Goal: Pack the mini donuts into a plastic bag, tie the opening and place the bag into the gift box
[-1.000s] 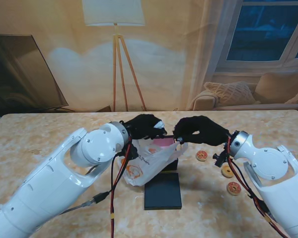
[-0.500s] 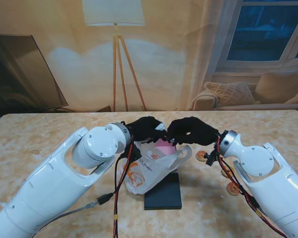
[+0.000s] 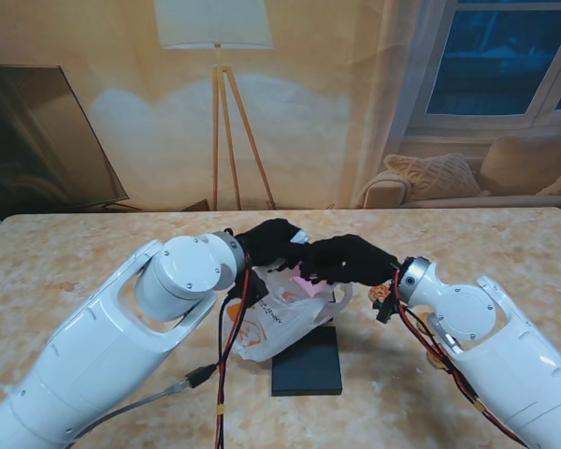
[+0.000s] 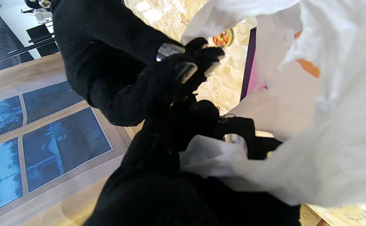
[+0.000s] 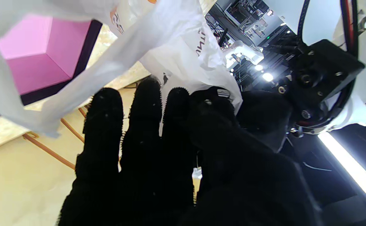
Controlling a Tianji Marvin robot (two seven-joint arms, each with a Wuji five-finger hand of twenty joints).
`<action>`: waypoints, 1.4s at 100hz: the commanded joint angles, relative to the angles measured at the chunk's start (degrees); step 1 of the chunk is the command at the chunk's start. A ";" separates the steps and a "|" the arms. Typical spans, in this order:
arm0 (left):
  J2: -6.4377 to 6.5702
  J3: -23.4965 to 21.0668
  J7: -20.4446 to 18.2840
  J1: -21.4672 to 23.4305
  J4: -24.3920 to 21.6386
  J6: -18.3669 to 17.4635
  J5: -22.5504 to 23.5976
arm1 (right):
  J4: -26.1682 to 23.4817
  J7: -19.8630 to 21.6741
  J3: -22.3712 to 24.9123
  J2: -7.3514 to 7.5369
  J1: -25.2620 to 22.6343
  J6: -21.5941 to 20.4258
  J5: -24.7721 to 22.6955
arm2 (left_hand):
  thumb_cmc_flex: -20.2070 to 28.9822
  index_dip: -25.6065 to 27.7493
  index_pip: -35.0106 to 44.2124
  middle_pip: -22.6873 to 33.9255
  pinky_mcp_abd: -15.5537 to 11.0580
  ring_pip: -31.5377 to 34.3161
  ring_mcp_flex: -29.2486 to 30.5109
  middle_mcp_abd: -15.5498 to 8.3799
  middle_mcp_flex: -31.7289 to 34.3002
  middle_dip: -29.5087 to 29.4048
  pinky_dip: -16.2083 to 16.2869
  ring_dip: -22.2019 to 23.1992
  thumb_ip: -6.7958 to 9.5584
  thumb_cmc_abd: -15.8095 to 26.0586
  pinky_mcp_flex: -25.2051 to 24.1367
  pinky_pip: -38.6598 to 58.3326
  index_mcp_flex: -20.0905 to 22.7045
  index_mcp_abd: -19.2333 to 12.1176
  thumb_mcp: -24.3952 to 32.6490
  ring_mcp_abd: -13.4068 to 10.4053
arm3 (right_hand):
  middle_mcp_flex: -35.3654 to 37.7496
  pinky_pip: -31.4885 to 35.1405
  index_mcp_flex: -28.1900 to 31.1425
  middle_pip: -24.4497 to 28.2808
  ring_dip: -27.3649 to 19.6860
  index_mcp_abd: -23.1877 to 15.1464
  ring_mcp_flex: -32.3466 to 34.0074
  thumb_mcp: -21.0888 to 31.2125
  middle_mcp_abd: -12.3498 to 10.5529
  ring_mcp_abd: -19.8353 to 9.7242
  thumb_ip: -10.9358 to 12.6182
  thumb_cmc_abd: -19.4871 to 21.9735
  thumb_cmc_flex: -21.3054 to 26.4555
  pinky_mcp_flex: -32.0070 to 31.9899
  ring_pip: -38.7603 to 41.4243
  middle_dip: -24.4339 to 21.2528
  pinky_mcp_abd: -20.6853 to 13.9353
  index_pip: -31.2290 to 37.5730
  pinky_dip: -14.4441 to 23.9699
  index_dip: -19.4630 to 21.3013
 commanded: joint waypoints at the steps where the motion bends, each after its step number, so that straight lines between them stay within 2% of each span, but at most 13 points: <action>1: -0.31 -0.04 -1.06 0.22 -0.82 0.09 -0.37 | 0.64 3.35 -0.60 -0.36 0.18 2.42 0.99 | 0.81 0.26 1.37 0.28 -0.09 -0.58 -1.17 -0.79 -0.96 -0.13 1.56 -0.62 0.17 0.60 -0.50 1.95 -0.38 -3.00 -1.21 1.91 | -4.85 -3.55 -2.73 0.23 -2.59 7.04 -3.51 -6.16 3.99 1.55 -0.57 4.57 -5.05 -4.00 -1.61 -3.20 1.17 0.41 -2.59 -2.84; 6: -0.31 -0.15 -1.10 0.28 -0.88 0.17 -0.64 | 1.12 4.86 -1.06 -0.20 0.64 3.52 1.85 | 0.82 0.29 1.37 0.24 0.02 -0.76 -1.30 -0.77 -1.06 -0.11 1.78 -0.59 0.18 0.63 -0.71 1.68 -0.37 -3.05 -1.21 1.94 | -5.73 -4.42 -2.15 0.04 -3.49 9.32 -5.25 -12.90 4.85 2.26 0.65 8.84 -6.44 -6.68 -1.89 -4.70 1.80 -2.22 -2.15 -3.14; 12: -0.33 -0.22 -1.06 0.37 -0.95 0.16 -0.76 | 1.72 5.60 -1.63 -0.16 1.15 4.12 2.36 | 0.92 0.30 1.31 0.22 0.12 -0.96 -1.43 -0.77 -1.12 -0.08 1.99 -0.55 0.19 0.54 -1.01 1.33 -0.43 -2.99 -1.20 1.97 | -6.39 -5.17 -0.46 -0.45 -4.15 11.24 -6.33 -20.70 5.64 2.93 2.44 13.66 -5.45 -7.99 -1.96 -5.31 2.12 -8.11 -1.22 -0.38; 18: -0.32 -0.24 -1.06 0.42 -0.99 0.09 -0.77 | 2.08 5.79 -2.12 -0.27 1.50 4.74 3.01 | 0.99 0.28 1.24 0.14 0.18 -1.16 -1.60 -0.73 -1.28 -0.07 2.13 -0.55 0.20 0.52 -1.29 1.02 -0.51 -3.02 -1.19 1.98 | -6.29 -4.42 -0.50 -0.34 -4.10 11.39 -6.05 -21.88 5.77 2.76 2.84 13.41 -3.86 -7.64 -1.51 -5.36 1.70 -8.45 -0.66 -0.06; 26: -0.36 -0.30 -0.99 0.55 -1.12 0.14 -0.97 | 1.88 5.78 -2.57 -0.51 1.65 6.34 3.72 | 1.17 0.26 1.17 -0.08 0.38 -2.02 -1.94 -0.76 -1.48 -0.10 2.47 -0.65 0.21 0.43 -2.00 -0.01 -0.56 -3.05 -1.17 2.03 | -5.86 -1.88 -2.05 0.29 -3.85 11.15 -4.58 -19.52 6.20 2.36 3.18 10.79 -0.43 -5.30 -0.11 -5.40 0.82 -5.25 0.55 -1.70; 28: -0.37 -0.31 -0.97 0.58 -1.15 0.17 -1.05 | 1.73 5.89 -2.67 -0.54 1.66 6.94 3.88 | 1.28 0.20 1.07 -0.28 0.43 -2.39 -2.11 -0.77 -1.67 -0.17 2.52 -0.72 0.22 0.35 -2.26 -0.35 -0.67 -3.16 -1.15 2.05 | -5.75 -0.14 -2.94 0.65 -3.77 11.37 -3.78 -15.90 6.74 2.60 3.03 9.19 -0.06 -3.92 0.43 -5.45 0.63 -3.23 0.96 -2.74; 33: -0.42 -0.33 -0.89 0.64 -1.24 0.28 -1.32 | 1.29 6.19 -2.91 -0.60 1.70 8.55 4.03 | 1.58 0.00 0.80 -1.26 0.99 -4.27 -2.70 -0.72 -2.11 -0.69 2.64 -1.15 0.19 0.27 -3.44 -2.10 -0.82 -3.24 -1.16 2.38 | -5.51 2.11 -3.34 1.16 -3.71 11.99 -2.27 -11.61 7.58 2.88 2.91 7.53 0.39 -1.46 1.03 -5.51 0.27 -2.76 1.16 -3.09; 38: -0.49 -0.32 -0.80 0.65 -1.31 0.47 -1.64 | 0.66 6.92 -3.11 -0.57 1.70 10.55 4.23 | 1.84 -0.19 0.51 -1.75 1.30 -5.18 -3.16 -0.61 -2.43 -0.97 2.73 -1.29 0.22 0.19 -4.19 -3.02 -0.97 -3.24 -1.11 2.57 | -5.39 3.74 -3.48 1.77 -3.70 12.49 -0.97 -8.84 8.51 3.19 3.07 6.47 1.57 0.59 1.40 -5.48 -0.12 -2.69 1.24 -2.86; 53: -0.69 -0.30 -0.62 0.59 -1.45 1.53 -2.83 | -0.69 6.77 -3.41 -0.76 1.26 13.81 4.02 | 1.92 -0.45 0.14 -2.83 2.01 -7.13 -3.88 -0.40 -2.88 -1.70 2.91 -1.55 0.28 -0.19 -5.68 -4.83 -0.88 -3.27 -0.52 3.23 | -5.25 6.09 -3.10 2.93 -4.12 11.96 0.76 -4.37 8.76 2.98 2.87 5.49 2.87 3.36 1.48 -5.49 -1.46 -3.57 0.61 -1.06; 74: -0.80 -0.23 -0.32 0.80 -1.42 1.72 -2.98 | -3.66 7.24 -0.91 -0.83 -1.31 16.27 6.59 | 1.91 -0.51 -0.29 -5.43 3.44 -11.45 -5.40 -0.16 -3.76 -3.70 3.08 -2.26 0.15 -0.70 -8.13 -8.82 -0.87 -3.81 0.39 4.52 | -3.32 6.52 -0.94 3.24 -2.56 7.27 1.39 -3.53 6.04 1.65 2.23 3.82 2.64 3.74 3.09 -3.17 -1.98 -1.37 0.89 2.05; 90: -0.81 -0.22 -0.31 0.88 -1.50 1.65 -3.12 | -5.06 8.08 1.24 -0.32 -2.40 15.81 5.50 | 1.92 -0.59 -0.56 -7.43 4.93 -15.14 -6.32 -0.03 -4.20 -5.60 2.86 -3.25 0.03 -0.84 -10.03 -13.26 -0.77 -3.96 0.74 5.40 | -3.87 4.85 -0.42 3.36 -0.51 5.72 -0.64 -5.79 5.33 3.51 0.62 3.87 1.22 -1.30 3.44 0.54 5.42 0.37 3.11 3.56; 119: -0.69 -0.30 -0.56 1.00 -2.00 1.18 -3.16 | -5.50 8.00 3.96 0.20 -3.61 13.88 1.98 | 1.92 -0.75 -0.96 -8.49 5.31 -16.53 -6.63 0.13 -4.31 -6.78 3.07 -3.59 0.05 -0.88 -10.53 -14.78 -0.69 -4.02 1.04 5.77 | -3.80 3.59 0.75 3.23 1.31 5.72 -2.29 -4.66 5.37 3.55 0.41 3.03 0.93 -6.58 4.27 2.16 5.83 0.91 4.85 5.54; 140: -0.71 -0.19 -0.59 0.88 -1.95 1.40 -3.23 | -4.77 6.30 4.94 -0.12 -3.98 12.73 1.70 | 1.91 -0.69 -1.06 -8.56 5.35 -16.81 -6.77 0.10 -4.42 -7.02 3.13 -3.60 0.01 -0.88 -10.78 -15.31 -0.69 -4.14 1.11 5.81 | -4.47 2.26 0.90 3.18 2.80 5.29 -4.31 -0.31 5.05 3.84 -0.29 1.57 -1.25 -11.86 4.35 4.10 6.78 0.82 6.28 6.99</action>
